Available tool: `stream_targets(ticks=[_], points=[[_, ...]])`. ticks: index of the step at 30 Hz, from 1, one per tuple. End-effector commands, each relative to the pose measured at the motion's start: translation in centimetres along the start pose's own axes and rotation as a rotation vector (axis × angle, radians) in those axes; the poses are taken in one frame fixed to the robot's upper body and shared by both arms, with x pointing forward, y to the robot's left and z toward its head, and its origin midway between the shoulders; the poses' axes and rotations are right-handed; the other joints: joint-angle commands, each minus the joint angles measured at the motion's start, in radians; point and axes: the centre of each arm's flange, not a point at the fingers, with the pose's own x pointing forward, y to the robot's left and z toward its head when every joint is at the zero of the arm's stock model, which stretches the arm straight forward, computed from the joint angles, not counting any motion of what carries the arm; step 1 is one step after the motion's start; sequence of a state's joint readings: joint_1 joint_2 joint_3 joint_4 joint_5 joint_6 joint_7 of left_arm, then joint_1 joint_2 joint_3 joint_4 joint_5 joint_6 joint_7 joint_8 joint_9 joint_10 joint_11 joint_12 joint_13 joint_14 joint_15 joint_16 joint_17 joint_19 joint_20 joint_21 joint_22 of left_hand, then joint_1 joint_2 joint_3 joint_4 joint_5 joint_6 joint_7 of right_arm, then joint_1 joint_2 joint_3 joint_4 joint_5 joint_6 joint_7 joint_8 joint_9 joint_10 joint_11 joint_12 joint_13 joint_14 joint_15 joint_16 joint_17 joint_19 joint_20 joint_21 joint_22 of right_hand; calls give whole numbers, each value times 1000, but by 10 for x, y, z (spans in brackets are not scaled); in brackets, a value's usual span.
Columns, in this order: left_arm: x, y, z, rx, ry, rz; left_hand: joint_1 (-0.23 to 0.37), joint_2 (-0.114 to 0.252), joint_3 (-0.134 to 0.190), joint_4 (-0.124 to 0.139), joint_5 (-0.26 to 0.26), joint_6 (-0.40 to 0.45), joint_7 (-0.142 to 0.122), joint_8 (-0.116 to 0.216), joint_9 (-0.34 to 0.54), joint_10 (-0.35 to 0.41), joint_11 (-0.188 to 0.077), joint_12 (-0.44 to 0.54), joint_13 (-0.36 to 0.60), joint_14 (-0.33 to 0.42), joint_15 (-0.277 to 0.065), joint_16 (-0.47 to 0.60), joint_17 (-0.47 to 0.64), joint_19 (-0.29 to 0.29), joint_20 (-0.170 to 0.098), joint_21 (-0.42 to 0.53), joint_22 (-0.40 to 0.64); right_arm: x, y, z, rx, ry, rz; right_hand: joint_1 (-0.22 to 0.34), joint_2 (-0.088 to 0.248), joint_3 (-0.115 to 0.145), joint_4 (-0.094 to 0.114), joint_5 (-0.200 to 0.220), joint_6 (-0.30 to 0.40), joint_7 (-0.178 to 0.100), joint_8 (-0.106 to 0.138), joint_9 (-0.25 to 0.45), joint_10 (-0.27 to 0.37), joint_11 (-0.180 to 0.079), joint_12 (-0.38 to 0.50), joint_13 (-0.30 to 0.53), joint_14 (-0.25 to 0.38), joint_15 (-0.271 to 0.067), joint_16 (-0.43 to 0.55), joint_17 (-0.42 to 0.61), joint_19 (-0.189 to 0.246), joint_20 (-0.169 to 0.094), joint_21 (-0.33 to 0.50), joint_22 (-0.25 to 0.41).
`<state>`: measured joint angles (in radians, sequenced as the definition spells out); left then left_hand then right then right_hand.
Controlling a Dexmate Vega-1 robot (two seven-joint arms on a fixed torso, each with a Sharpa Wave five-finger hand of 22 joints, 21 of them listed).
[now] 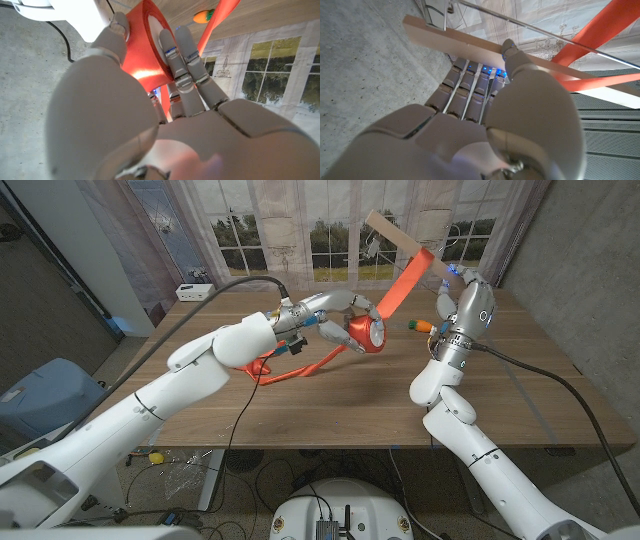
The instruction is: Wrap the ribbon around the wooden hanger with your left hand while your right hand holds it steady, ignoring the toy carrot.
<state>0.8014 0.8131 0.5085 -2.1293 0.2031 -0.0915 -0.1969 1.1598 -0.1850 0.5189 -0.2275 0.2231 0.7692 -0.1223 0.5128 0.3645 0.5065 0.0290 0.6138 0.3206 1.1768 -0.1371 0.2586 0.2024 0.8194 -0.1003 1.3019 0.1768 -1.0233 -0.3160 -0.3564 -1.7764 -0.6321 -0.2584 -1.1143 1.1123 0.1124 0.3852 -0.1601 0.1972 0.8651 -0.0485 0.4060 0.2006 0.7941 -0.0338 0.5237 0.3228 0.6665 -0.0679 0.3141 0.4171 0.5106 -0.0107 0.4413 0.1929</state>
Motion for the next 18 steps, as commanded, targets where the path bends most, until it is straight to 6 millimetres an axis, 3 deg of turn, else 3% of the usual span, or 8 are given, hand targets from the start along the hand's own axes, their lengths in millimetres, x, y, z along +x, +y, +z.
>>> stream_targets(ticks=[1,18], points=[[-17,-15,-36,-58,129,6,217,217,66,55,4,207,208,-3,2,324,-13,4,278,85,-91,0,5,-6,-91,8,0,-1,-8,-10,11,33,-52,14,23,11,7,6,131,25,40,34,95,-3,9,3,11,-123,-1,6,-1,1,8,3],[-47,4,-86,-74,336,93,217,217,68,55,3,206,207,-8,5,324,-12,-4,282,83,-91,-1,7,-11,-91,10,0,-7,-18,-19,91,43,-70,13,25,11,8,6,127,25,43,38,94,-4,10,5,12,-125,-5,11,-1,-1,12,3]])
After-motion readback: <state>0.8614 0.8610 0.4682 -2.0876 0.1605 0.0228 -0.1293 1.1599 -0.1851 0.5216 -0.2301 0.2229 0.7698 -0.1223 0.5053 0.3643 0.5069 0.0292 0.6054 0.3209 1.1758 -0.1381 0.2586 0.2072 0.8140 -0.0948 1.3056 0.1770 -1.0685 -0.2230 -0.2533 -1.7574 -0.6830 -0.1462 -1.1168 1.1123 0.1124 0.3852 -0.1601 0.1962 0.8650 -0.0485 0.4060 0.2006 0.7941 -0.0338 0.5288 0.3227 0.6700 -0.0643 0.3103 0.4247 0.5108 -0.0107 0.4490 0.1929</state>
